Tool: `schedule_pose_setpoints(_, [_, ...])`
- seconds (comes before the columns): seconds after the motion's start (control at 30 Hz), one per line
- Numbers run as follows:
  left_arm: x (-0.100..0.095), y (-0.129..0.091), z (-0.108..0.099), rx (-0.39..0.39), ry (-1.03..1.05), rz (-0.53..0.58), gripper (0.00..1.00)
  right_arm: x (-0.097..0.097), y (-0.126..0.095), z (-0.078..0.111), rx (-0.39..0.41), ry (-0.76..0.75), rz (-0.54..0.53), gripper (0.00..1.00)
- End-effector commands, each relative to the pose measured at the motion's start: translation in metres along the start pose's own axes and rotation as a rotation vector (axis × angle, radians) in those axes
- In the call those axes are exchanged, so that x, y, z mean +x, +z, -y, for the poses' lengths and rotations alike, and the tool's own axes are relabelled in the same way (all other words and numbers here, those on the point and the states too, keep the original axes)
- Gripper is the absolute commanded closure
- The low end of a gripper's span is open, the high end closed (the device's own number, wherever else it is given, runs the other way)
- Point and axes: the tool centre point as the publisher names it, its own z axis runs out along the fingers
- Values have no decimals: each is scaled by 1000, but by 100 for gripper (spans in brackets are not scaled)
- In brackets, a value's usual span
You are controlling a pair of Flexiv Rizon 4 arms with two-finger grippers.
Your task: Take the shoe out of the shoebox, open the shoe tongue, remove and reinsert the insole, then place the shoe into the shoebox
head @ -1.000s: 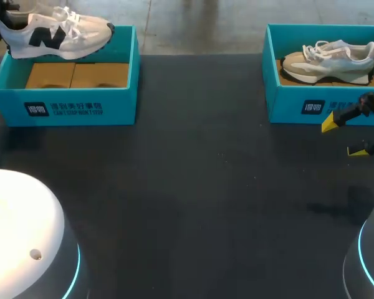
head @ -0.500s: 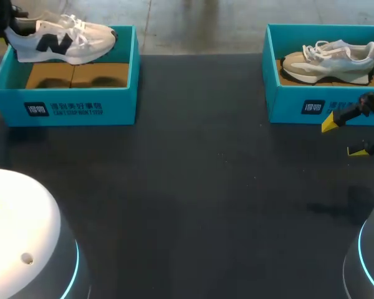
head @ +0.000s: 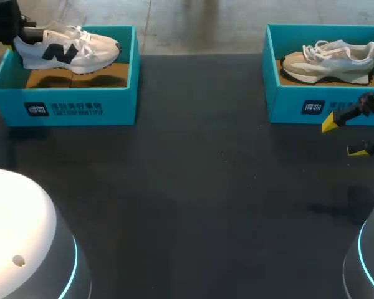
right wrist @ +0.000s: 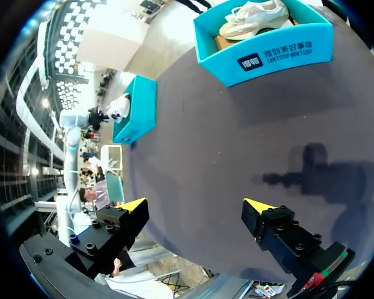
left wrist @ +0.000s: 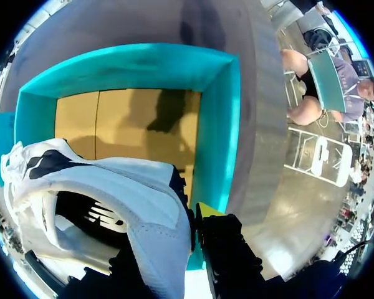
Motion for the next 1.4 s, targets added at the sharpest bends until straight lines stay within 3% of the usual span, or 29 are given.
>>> schedule_pose_setpoints(0.03, [0, 11, -7, 4, -2, 0, 100, 0, 1, 0, -1, 2, 4, 0])
schedule_pose_setpoints(1.4, [-12, 45, 13, 65, -18, 24, 100, 0, 1, 0, -1, 2, 4, 0])
